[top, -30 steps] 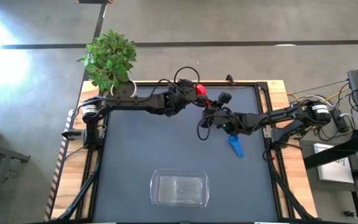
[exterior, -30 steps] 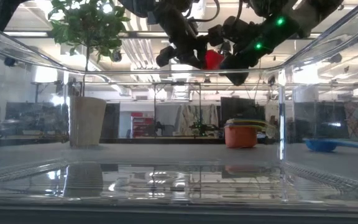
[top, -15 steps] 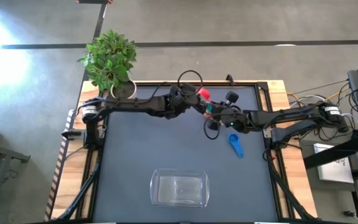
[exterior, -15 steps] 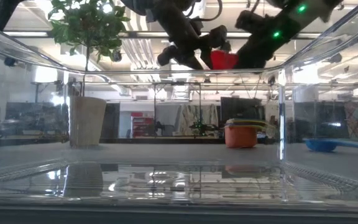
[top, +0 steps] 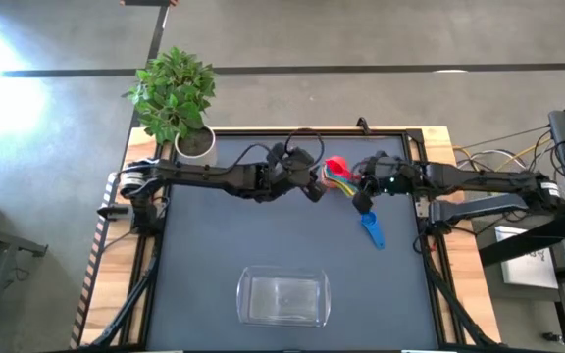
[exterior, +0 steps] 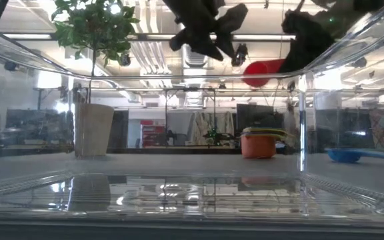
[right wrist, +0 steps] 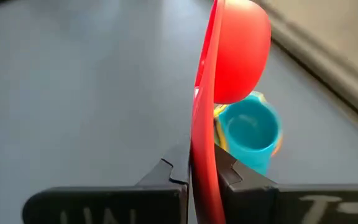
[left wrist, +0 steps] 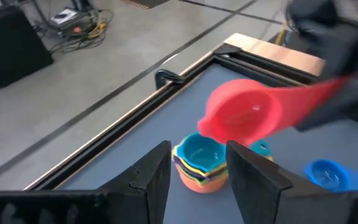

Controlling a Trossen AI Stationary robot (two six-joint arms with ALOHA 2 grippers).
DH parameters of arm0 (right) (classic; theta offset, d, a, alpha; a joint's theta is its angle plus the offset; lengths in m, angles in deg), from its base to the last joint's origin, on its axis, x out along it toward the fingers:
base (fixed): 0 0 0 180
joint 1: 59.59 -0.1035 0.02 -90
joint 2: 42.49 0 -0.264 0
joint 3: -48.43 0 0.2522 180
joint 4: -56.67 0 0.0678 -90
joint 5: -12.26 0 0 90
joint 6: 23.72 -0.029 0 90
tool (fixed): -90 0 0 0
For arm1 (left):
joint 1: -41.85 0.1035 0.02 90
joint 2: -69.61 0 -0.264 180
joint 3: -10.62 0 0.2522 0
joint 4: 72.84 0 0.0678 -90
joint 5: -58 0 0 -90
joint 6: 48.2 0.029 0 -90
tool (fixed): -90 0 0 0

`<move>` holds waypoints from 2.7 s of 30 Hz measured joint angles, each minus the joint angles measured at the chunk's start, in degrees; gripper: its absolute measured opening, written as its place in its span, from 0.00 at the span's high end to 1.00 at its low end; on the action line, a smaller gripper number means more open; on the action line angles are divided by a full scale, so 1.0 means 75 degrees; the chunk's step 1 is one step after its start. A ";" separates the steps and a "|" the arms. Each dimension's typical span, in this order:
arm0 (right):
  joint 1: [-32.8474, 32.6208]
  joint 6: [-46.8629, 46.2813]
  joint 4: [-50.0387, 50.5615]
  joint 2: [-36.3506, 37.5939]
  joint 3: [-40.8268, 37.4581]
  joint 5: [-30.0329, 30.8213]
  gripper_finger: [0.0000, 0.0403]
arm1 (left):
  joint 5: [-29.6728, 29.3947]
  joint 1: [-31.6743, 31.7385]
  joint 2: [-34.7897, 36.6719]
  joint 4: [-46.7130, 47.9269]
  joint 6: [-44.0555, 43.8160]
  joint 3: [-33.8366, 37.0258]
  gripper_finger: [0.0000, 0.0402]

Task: Nest measuring cups in basket
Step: Stack the red measuring cup on top of the light blue measuring cup, then stack the blue measuring cup on top of the red measuring cup

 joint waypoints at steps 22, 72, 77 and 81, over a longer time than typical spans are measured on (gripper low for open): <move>0.4090 -0.1466 -0.2949 -0.0600 -0.2102 -0.5636 0.98 | 0.0602 -0.0726 0.1765 -0.4889 0.1029 0.3711 0.66; 0.2119 0.0185 0.3228 -0.0648 0.0058 -0.2135 0.44 | 0.1024 -0.1525 0.2994 -0.6902 0.1633 0.5884 0.66; 0.1572 -0.0950 0.3730 -0.0971 -0.0365 -0.2139 0.45 | 0.0986 -0.1818 0.3607 -0.8069 0.1785 0.6795 0.66; 0.1494 -0.1121 0.3942 -0.1137 -0.0742 -0.2136 0.45 | 0.0979 -0.1947 0.3899 -0.8608 0.1695 0.7449 0.66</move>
